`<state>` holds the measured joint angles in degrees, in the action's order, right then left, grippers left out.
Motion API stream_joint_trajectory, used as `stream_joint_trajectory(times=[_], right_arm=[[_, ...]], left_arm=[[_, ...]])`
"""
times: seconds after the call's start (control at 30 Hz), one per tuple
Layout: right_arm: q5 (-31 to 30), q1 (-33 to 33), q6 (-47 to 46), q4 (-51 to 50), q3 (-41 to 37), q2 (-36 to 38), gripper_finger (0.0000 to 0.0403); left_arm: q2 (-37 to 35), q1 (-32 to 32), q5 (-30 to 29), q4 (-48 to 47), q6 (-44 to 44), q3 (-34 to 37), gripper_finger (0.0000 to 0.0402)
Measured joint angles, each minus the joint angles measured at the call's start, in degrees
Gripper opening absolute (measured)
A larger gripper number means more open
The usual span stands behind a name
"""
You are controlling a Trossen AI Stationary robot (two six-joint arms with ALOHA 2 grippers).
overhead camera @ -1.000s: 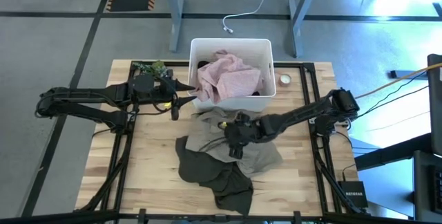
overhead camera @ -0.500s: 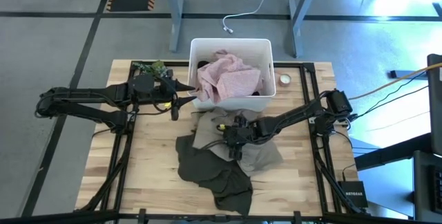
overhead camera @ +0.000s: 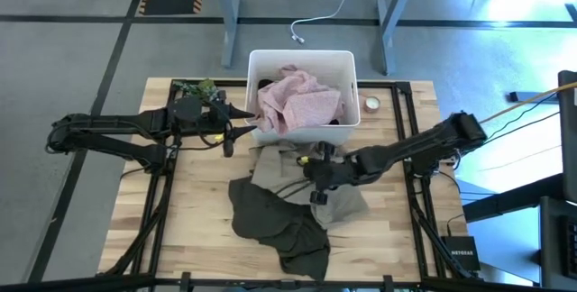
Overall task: Sort clothes
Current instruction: Put the brown shorts into the white laundry bin
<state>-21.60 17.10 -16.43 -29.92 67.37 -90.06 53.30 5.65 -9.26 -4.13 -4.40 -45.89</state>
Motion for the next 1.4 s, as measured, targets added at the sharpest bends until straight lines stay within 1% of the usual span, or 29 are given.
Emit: stream_joint_trajectory(times=[0.07,0.2,0.27,0.43,0.57,0.67,0.8,0.87,0.97,1.03,1.1,1.17,1.3,1.4], right_arm=[[-1.7,0.7,0.2,-0.3,1.2,2.1,0.0013],[-4.7,1.0,0.6,-0.6,3.6,5.5,0.0027],[-7.1,1.0,1.7,-0.6,5.2,6.8,0.0026],[-14.0,0.7,11.2,-0.5,12.7,9.2,0.0015],[-21.1,-0.8,21.0,0.2,23.1,9.2,0.0021],[-24.2,-3.4,28.9,5.1,30.3,9.3,0.0022],[-22.7,-8.8,39.3,15.3,38.6,9.3,0.0020],[-20.3,-12.2,43.3,24.6,41.3,9.3,0.0020],[-15.0,-16.9,44.3,38.2,42.9,9.5,0.0021],[-12.1,-18.9,44.0,43.6,43.0,9.6,0.0021],[-9.9,-20.4,43.9,45.0,43.0,9.0,0.0021],[-9.1,-21.9,44.2,44.4,43.0,7.8,0.0021],[-9.0,-25.1,43.4,40.0,42.8,4.0,0.0021],[-8.7,-27.1,40.6,36.8,42.8,0.7,0.0021]], left_arm=[[0.0,0.0,0.0,0.0,-0.1,0.0,0.0157],[0.0,0.0,0.0,0.0,-0.1,0.0,0.0157],[0.0,0.0,0.0,0.0,-0.1,0.0,0.0157],[0.0,0.0,0.0,0.1,-0.1,0.0,0.0157],[0.0,0.0,0.0,0.1,-0.1,0.0,0.0157],[0.0,0.0,0.0,0.1,-0.1,0.0,0.0157],[0.0,0.0,0.0,0.2,-0.1,0.0,0.0157],[0.0,0.0,0.0,0.2,-0.1,0.0,0.0157],[0.0,0.0,0.0,0.2,-0.1,0.0,0.0157],[0.0,0.0,0.0,0.2,-0.1,0.0,0.0157],[0.0,0.0,0.0,0.2,-0.1,0.0,0.0157],[0.0,0.0,0.0,0.2,-0.1,0.0,0.0157],[0.0,0.0,0.0,0.3,-0.1,0.0,0.0157],[0.0,0.0,0.0,0.4,-0.1,0.0,0.0157]])
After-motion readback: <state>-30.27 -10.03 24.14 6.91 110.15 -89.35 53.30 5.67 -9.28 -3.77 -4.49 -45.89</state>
